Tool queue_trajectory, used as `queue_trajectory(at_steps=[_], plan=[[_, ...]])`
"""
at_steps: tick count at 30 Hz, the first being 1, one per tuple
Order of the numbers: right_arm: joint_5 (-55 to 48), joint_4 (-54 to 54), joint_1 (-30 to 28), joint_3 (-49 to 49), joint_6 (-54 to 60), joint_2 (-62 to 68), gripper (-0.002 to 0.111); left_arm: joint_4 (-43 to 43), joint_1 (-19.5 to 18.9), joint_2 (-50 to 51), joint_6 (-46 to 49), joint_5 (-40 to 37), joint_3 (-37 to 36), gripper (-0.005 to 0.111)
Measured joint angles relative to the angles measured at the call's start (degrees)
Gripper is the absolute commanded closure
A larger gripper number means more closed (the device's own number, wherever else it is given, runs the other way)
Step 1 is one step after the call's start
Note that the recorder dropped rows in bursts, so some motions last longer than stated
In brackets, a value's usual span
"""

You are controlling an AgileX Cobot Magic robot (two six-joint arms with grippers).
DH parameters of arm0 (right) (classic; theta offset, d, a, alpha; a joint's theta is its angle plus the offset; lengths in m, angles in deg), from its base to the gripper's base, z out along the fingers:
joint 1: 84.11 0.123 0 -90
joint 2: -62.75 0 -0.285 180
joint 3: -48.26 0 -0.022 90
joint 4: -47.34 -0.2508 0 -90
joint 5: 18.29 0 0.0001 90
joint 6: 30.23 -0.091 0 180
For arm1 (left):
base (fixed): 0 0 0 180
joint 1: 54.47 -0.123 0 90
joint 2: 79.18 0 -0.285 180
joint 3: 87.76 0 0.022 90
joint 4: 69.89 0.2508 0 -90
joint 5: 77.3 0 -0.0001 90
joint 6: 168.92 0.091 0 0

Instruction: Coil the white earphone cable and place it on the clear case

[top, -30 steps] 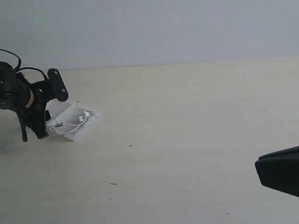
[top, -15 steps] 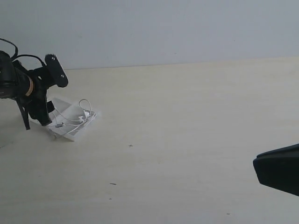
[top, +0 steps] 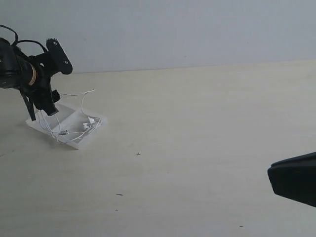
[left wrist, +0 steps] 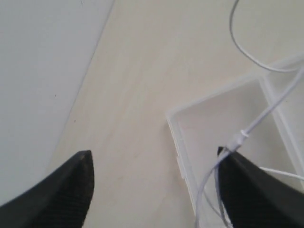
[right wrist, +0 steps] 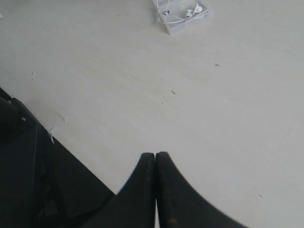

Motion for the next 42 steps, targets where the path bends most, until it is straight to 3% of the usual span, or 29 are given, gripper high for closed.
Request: queue_trajectory(at_steps=[4, 10, 17, 21, 27, 29, 34, 38, 42], plan=[[0.0, 0.2, 0.0, 0.0, 0.1, 0.0, 0.108, 0.0, 0.0, 0.0, 1.3, -0.5, 0.0, 0.039], [0.1, 0.4, 0.0, 0.0, 0.1, 0.0, 0.108, -1.1, 0.0, 0.0, 2.8, -3.4, 0.0, 0.054], [0.9, 1.0, 0.0, 0.0, 0.1, 0.0, 0.108, -15.7, 0.0, 0.0, 16.5, -7.7, 0.0, 0.054], [1.2, 1.0, 0.0, 0.0, 0.1, 0.0, 0.108, -20.8, 0.0, 0.0, 19.1, -7.8, 0.0, 0.054], [1.4, 1.0, 0.0, 0.0, 0.1, 0.0, 0.108, -25.4, 0.0, 0.0, 20.3, -7.6, 0.0, 0.067], [1.4, 1.0, 0.0, 0.0, 0.1, 0.0, 0.108, -26.4, 0.0, 0.0, 21.2, -7.0, 0.0, 0.062], [1.4, 1.0, 0.0, 0.0, 0.1, 0.0, 0.108, -27.1, 0.0, 0.0, 22.6, -6.8, 0.0, 0.032], [1.4, 1.0, 0.0, 0.0, 0.1, 0.0, 0.108, -28.9, 0.0, 0.0, 22.9, -6.9, 0.0, 0.046], [1.4, 1.0, 0.0, 0.0, 0.1, 0.0, 0.108, -36.5, 0.0, 0.0, 26.9, -9.5, 0.0, 0.048]])
